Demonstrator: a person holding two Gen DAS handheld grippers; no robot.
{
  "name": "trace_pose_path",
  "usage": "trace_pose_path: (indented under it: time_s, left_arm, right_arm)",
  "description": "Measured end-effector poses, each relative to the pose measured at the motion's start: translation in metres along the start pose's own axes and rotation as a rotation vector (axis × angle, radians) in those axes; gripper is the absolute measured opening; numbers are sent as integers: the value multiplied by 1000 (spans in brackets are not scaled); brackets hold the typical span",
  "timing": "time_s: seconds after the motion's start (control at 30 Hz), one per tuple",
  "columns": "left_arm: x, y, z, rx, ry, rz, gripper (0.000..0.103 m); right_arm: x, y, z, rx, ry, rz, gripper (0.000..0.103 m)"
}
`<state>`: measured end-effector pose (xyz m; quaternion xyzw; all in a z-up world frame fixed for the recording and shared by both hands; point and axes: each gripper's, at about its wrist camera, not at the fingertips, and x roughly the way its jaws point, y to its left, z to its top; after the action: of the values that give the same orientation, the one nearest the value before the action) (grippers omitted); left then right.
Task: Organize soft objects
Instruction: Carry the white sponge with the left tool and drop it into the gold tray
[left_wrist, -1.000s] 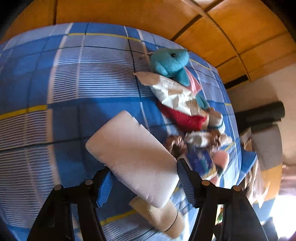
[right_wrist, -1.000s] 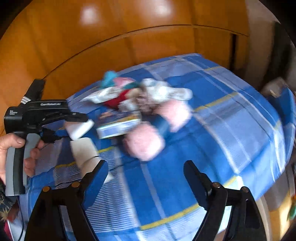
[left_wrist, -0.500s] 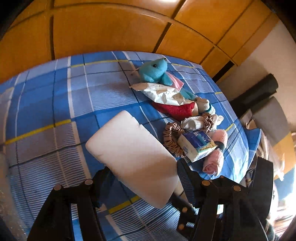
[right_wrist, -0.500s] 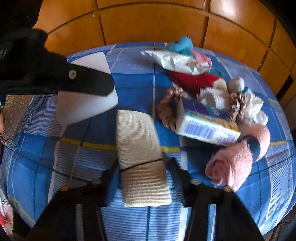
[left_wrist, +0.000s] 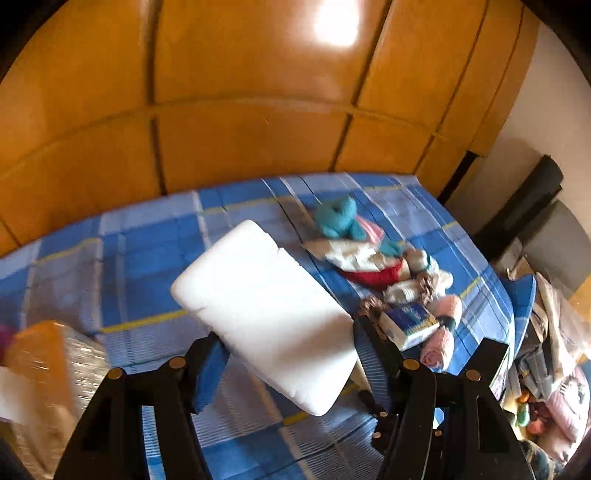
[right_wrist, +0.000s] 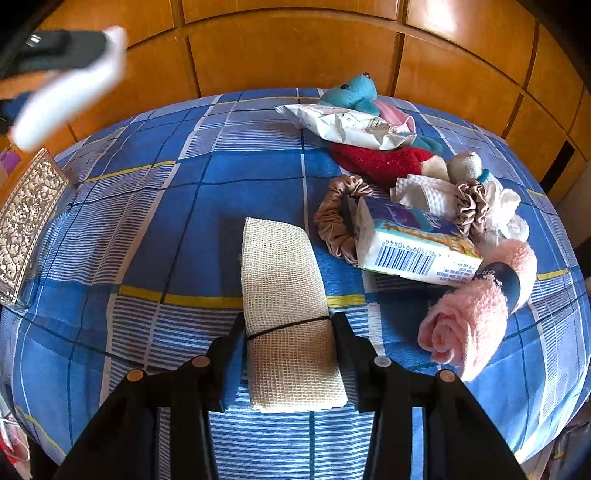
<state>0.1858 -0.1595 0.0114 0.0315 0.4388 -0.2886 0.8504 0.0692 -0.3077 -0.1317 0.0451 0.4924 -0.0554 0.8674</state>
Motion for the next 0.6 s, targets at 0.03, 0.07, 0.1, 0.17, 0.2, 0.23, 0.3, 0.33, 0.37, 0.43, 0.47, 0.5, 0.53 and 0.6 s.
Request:
trace_pose_path:
  time_s: [0.03,0.07,0.1,0.17,0.2,0.23,0.3,0.33,0.37,0.43,0.47,0.5,0.53,0.6]
  left_arm:
    - [-10,8,4,-11,-16,9,66]
    - [-19,14,7,-22,-29,14,66]
    - [-32,24,10,-39,-48,25,66]
    - [-55,44,14,-66,-83,52,66]
    - [-69,56,14,-82,-106,68,66]
    - [-82,66,14,-97,-125,84,66]
    - [-111,92,9,-134,-166,128,66]
    - [-127,109,4,-162,-188,153,67]
    - [-138,120,-1,-183,-202,175,67]
    - [-166,151,-17,-233,-239,227,67]
    - [-175,164,-25,-254,-246,252,67]
    - [-183,178,-34,-282,-252,282,67]
    - [-192,193,-46,-314,-256,309,67]
    - [-204,224,-72,-376,-252,364,67]
  right_arm:
    - [-1,0,-1,2,0,-3,44]
    - [-1,1,-2,1,-1,-7,44]
    - [-1,2,-3,0,-3,-11,44]
    - [-1,4,-3,-1,-4,-19,44]
    - [-2,5,-3,-3,-3,-23,44]
    - [-5,4,-5,-3,-1,-25,44]
    - [0,4,0,-2,0,-29,44]
    - [0,4,0,-3,0,-32,44]
    - [0,5,0,-6,0,-37,44]
    - [0,6,0,-11,-1,-46,44]
    - [0,7,0,-13,-1,-50,44]
    - [1,8,0,-14,1,-56,44]
    - [2,9,1,-14,2,-60,44]
    - [2,9,1,-14,5,-67,44]
